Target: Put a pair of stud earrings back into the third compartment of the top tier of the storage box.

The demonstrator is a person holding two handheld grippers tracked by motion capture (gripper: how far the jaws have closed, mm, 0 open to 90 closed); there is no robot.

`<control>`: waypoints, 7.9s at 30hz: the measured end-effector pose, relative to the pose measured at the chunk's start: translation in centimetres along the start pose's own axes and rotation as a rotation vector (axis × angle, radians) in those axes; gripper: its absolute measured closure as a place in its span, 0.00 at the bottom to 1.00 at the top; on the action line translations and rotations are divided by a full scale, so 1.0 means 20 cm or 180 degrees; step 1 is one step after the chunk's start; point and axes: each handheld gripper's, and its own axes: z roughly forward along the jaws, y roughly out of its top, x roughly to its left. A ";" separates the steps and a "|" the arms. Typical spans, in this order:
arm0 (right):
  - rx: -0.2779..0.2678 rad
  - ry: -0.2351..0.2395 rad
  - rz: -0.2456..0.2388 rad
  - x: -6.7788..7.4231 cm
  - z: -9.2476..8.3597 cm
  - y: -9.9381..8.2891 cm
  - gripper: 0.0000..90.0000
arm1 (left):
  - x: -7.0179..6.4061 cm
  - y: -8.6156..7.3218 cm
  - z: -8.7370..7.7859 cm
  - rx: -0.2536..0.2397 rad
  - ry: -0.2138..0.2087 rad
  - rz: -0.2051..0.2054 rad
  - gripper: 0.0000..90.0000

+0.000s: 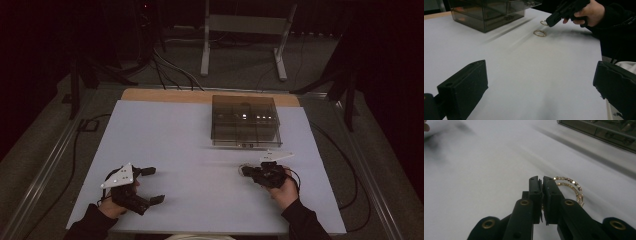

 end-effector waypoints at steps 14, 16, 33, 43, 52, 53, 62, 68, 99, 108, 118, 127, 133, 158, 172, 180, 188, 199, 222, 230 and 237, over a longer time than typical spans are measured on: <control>-0.0100 0.0019 -0.0050 0.03 -0.07 0.03 0.96 | 0.00 0.00 0.00 0.0001 -0.0004 -0.0009 0.01; -0.0113 0.0019 -0.0044 0.03 -0.08 0.03 0.96 | 0.00 0.00 0.00 -0.0006 -0.0006 -0.0013 0.01; -0.0280 0.0020 -0.0085 0.05 -0.18 0.11 0.96 | 0.00 0.00 0.01 0.0007 -0.0003 0.0017 0.01; -0.0376 -0.0030 -0.0115 0.03 -0.23 0.17 0.96 | 0.00 0.00 0.00 -0.0004 0.0000 0.0003 0.01; -0.0458 -0.0082 -0.0155 0.02 -0.27 0.23 0.96 | 0.00 0.00 0.00 0.0009 0.0000 0.0004 0.01; -0.0462 -0.0096 -0.0165 0.01 -0.27 0.23 0.96 | 0.00 0.00 0.01 0.0010 0.0000 0.0023 0.01; -0.0576 -0.0188 -0.0111 -0.05 -0.32 0.27 0.96 | 0.00 0.00 0.01 0.0013 -0.0008 0.0016 0.01; -0.0607 -0.0272 -0.0094 -0.09 -0.35 0.30 0.96 | 0.01 0.00 0.00 -0.0001 -0.0036 -0.0019 0.01; -0.0564 -0.0500 0.0186 -0.36 -0.29 0.38 0.96 | 0.01 0.00 0.00 -0.0016 -0.0029 -0.0019 0.01; -0.0472 -0.0515 0.0310 -0.43 -0.22 0.35 0.96 | 0.01 0.00 0.00 -0.0001 -0.0030 -0.0004 0.01; -0.0381 -0.0520 0.0406 -0.49 -0.17 0.31 0.95 | 0.01 0.00 0.00 -0.0009 -0.0022 -0.0011 0.01; -0.0440 -0.0534 0.0331 -0.46 -0.21 0.33 0.71 | 0.01 0.00 0.00 -0.0008 -0.0018 -0.0022 0.01; -0.0519 -0.0499 0.0291 -0.42 -0.24 0.36 0.56 | 0.01 0.01 0.00 -0.0038 -0.0010 -0.0022 0.01; -0.0740 -0.0167 0.0049 -0.11 -0.31 0.44 0.17 | 0.01 0.00 0.01 -0.0002 -0.0028 -0.0014 0.01; -0.0629 -0.0075 -0.0048 0.02 -0.25 0.35 0.13 | 0.01 0.00 0.01 -0.0003 -0.0045 -0.0009 0.01; -0.0551 0.0020 0.0041 0.03 -0.17 0.27 0.14 | 0.01 0.00 0.01 -0.0002 -0.0041 -0.0009 0.01; -0.0475 0.0050 0.0114 0.02 -0.12 0.17 0.17 | 0.00 0.00 0.01 0.0002 -0.0050 0.0000 0.01; -0.0117 0.0057 0.0043 -0.01 -0.01 0.03 0.37 | 0.00 0.01 0.01 0.0014 -0.0055 0.0008 0.01; 0.0386 -0.0117 -0.0795 -0.04 0.14 -0.03 0.87 | 0.00 0.01 0.01 -0.0011 -0.0072 -0.0014 0.01; 0.0421 -0.0086 -0.0706 -0.04 0.15 -0.02 0.96 | 0.00 0.01 0.01 -0.0001 -0.0076 -0.0010 0.01; 0.0374 -0.0106 -0.0710 -0.01 0.13 -0.01 0.97 | 0.00 0.01 0.01 0.0008 -0.0077 -0.0003 0.01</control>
